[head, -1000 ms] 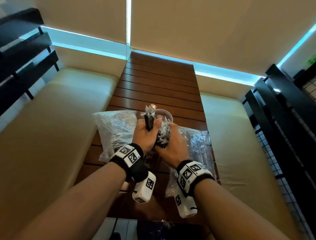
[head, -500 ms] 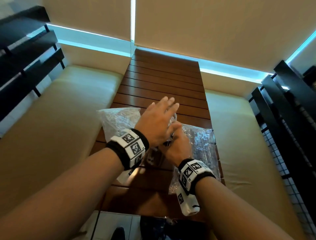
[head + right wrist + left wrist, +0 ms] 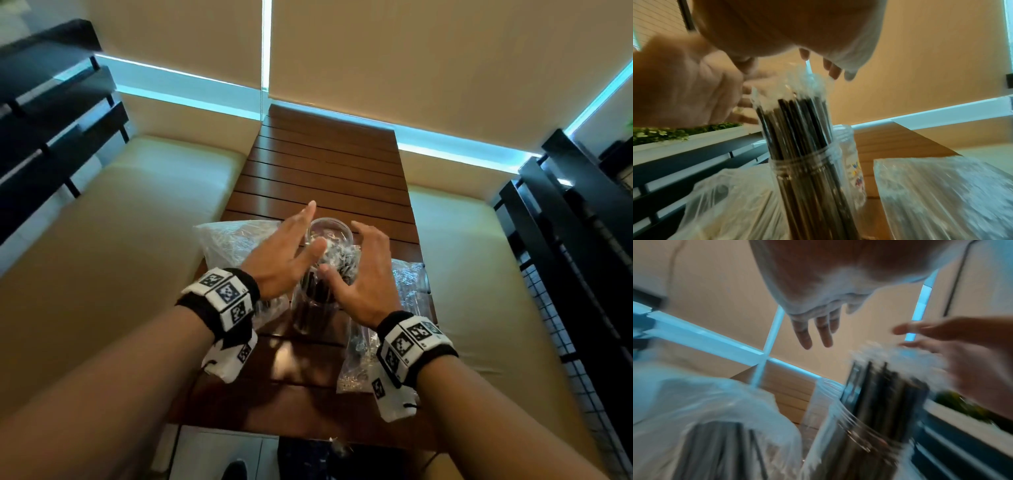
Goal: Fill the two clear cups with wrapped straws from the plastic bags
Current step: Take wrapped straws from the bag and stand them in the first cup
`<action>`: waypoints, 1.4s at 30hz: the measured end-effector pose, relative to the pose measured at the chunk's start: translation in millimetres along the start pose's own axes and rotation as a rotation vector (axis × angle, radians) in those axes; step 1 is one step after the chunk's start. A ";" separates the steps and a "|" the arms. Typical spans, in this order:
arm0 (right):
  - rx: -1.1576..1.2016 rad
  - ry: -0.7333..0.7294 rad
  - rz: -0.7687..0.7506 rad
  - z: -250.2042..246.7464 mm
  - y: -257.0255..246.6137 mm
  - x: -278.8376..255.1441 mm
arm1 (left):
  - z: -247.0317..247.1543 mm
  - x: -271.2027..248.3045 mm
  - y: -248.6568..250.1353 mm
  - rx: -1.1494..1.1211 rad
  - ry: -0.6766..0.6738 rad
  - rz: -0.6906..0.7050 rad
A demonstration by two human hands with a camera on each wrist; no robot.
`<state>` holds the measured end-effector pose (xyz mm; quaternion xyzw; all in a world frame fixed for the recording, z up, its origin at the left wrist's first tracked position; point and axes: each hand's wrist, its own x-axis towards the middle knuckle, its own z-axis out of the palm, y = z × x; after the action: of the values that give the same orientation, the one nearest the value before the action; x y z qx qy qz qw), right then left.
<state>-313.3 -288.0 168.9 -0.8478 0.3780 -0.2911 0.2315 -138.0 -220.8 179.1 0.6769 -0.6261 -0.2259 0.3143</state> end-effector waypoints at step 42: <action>-0.351 -0.948 0.334 166.1 -85.5 11.7 | -43.9 -67.0 -92.4 0.057 -0.083 -0.355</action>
<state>-152.6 -216.5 104.8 -0.8406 0.4048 0.2326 0.2747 -49.7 -146.6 138.5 0.7756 -0.5152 -0.2877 0.2242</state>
